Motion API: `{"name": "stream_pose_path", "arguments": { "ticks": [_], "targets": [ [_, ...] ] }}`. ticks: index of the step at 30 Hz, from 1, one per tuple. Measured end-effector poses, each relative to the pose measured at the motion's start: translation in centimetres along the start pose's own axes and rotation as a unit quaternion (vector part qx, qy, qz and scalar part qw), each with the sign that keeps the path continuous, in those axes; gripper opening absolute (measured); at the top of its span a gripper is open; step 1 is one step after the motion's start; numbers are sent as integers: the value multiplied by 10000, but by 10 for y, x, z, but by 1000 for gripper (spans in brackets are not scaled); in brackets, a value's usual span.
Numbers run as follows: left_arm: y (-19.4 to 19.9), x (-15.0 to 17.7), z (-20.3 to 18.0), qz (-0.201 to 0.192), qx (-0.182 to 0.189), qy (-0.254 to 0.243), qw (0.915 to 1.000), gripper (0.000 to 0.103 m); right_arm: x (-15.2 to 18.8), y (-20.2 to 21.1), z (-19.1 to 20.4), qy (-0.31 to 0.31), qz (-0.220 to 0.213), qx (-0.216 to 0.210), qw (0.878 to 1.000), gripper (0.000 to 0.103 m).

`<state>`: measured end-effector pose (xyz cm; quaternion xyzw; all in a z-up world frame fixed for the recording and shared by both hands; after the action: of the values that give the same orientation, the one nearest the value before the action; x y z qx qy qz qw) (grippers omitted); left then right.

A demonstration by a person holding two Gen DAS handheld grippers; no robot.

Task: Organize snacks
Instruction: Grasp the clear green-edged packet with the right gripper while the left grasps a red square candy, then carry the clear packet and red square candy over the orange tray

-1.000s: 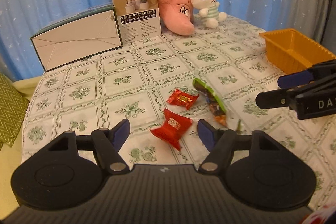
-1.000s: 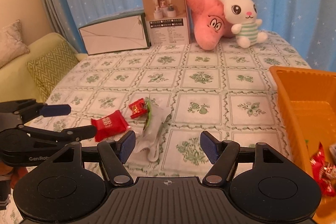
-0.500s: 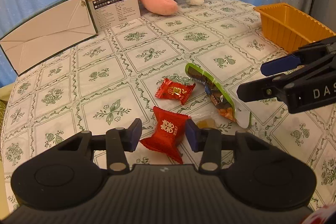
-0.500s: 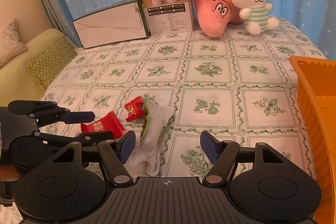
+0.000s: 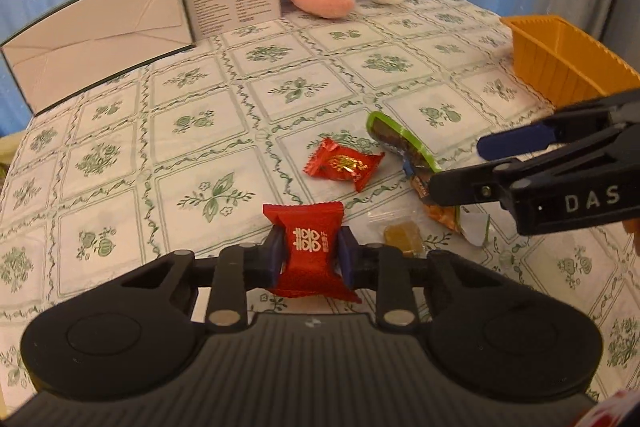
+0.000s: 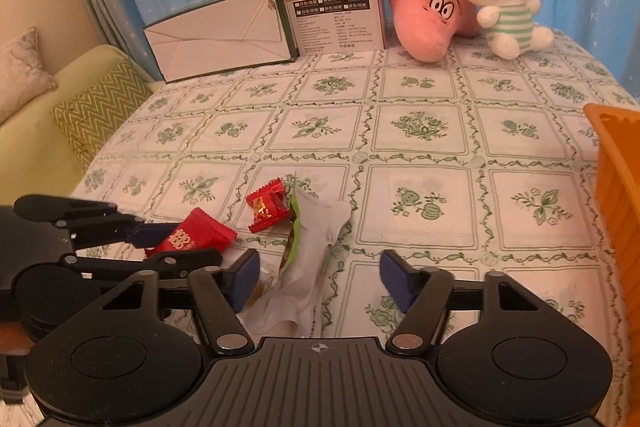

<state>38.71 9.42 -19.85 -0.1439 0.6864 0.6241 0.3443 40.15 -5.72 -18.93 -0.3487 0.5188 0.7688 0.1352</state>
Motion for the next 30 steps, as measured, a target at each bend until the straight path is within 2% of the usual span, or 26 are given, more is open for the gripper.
{"name": "stream_pose_path", "arguments": {
  "ticks": [1, 6, 14, 18, 30],
  "targets": [
    [1, 0, 2, -19, -18, 59, 10000, 24, -1, -2, 0, -29, 4, -23, 10000, 53],
    [7, -2, 7, -146, -51, 303, 9994, 24, -2, -11, -2, -156, -12, 10, 9999, 43],
    [9, -3, 5, -197, -88, 411, 9989, 24, 0, -22, 5, 97, 83, 169, 9998, 37],
    [10, -2, 3, -198, -97, 389, 9990, 24, 2, -23, 6, 222, 96, 301, 9993, 27],
    [35, -1, -9, -400, -152, 528, 9977, 24, 11, 3, 7, 137, 10, 317, 9994, 26]
  ]
}}
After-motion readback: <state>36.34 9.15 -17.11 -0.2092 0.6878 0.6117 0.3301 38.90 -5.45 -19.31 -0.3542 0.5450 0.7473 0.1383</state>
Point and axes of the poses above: each gripper's, at about its wrist camera, not at the fingertips, and y roughly against the way its jaws point, z to its left, x to its underside, the point moved 6 cm from there along -y, roughly the way its jaws point, and after that the axes turned 2 degrees about y, right-handed, at the moved point
